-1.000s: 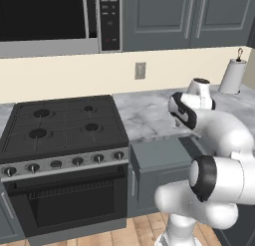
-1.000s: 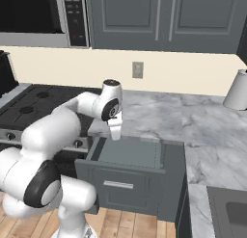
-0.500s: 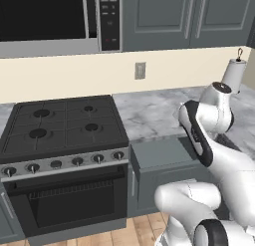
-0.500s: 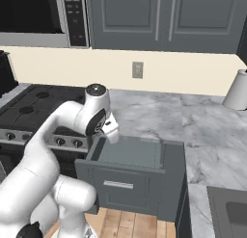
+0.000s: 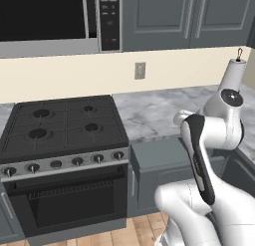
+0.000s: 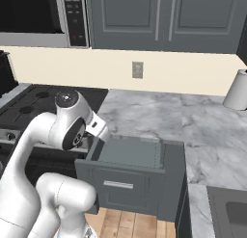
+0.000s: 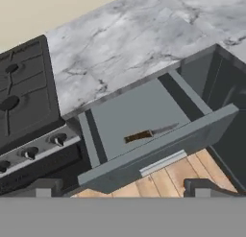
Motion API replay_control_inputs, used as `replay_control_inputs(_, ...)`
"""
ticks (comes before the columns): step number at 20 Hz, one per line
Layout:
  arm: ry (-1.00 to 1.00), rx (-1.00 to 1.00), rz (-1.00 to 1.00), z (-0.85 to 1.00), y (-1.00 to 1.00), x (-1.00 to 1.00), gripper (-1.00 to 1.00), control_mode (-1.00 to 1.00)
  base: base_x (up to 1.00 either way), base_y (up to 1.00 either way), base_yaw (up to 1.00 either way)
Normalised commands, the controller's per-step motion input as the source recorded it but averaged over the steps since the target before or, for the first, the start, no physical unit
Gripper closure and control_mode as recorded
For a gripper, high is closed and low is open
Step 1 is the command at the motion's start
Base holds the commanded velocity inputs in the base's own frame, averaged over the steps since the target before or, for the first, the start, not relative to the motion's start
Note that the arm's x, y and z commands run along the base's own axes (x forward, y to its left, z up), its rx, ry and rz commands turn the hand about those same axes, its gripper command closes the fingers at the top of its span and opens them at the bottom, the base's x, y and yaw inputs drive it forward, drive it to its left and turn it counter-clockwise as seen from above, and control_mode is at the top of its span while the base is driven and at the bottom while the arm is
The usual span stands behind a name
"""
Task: Pick up the metallic utensils from the counter and place them in the open drawer. Make sure not to pick up any wooden utensils.
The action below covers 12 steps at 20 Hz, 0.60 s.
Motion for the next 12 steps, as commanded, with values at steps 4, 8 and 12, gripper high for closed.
replay_control_inputs(4,0.00,-0.20,0.14,0.50,0.15,-0.40,-1.00,-1.00,0.00,0.00,0.00)
replay_control_inputs(8,0.02,-0.07,0.09,0.29,0.11,-0.31,-1.00,-1.00,0.00,0.00,0.00)
replay_control_inputs(12,0.06,-0.01,0.02,0.11,0.15,-0.30,-1.00,-1.00,0.00,0.00,0.00)
